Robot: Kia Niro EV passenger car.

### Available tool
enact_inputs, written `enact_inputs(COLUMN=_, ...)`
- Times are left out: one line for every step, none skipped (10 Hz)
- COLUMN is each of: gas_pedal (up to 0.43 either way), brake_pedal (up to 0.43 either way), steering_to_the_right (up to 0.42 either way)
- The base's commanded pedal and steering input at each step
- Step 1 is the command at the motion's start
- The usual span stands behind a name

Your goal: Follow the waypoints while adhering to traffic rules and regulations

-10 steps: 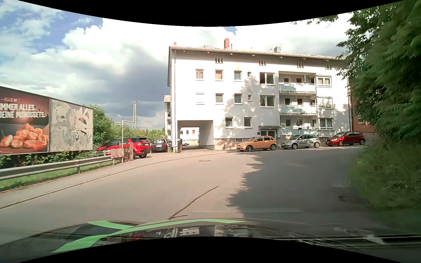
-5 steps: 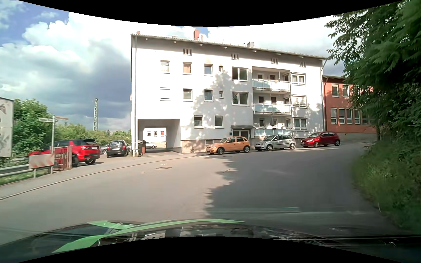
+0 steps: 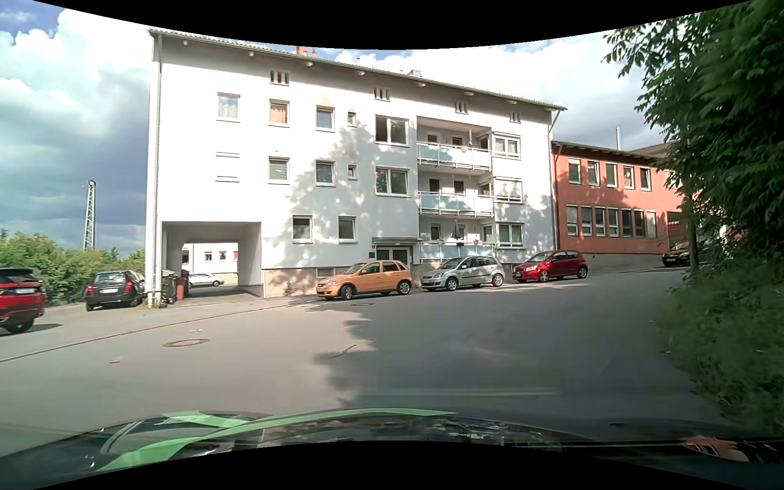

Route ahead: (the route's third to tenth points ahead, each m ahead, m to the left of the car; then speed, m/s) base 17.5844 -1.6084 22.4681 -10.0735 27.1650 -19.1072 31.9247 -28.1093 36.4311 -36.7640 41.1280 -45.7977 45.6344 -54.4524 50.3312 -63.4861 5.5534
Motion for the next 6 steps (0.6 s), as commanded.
enact_inputs(gas_pedal=0.098, brake_pedal=0.0, steering_to_the_right=0.197)
enact_inputs(gas_pedal=0.11, brake_pedal=0.0, steering_to_the_right=0.196)
enact_inputs(gas_pedal=0.11, brake_pedal=0.0, steering_to_the_right=0.194)
enact_inputs(gas_pedal=0.118, brake_pedal=0.0, steering_to_the_right=0.194)
enact_inputs(gas_pedal=0.13, brake_pedal=0.0, steering_to_the_right=0.194)
enact_inputs(gas_pedal=0.13, brake_pedal=0.0, steering_to_the_right=0.194)
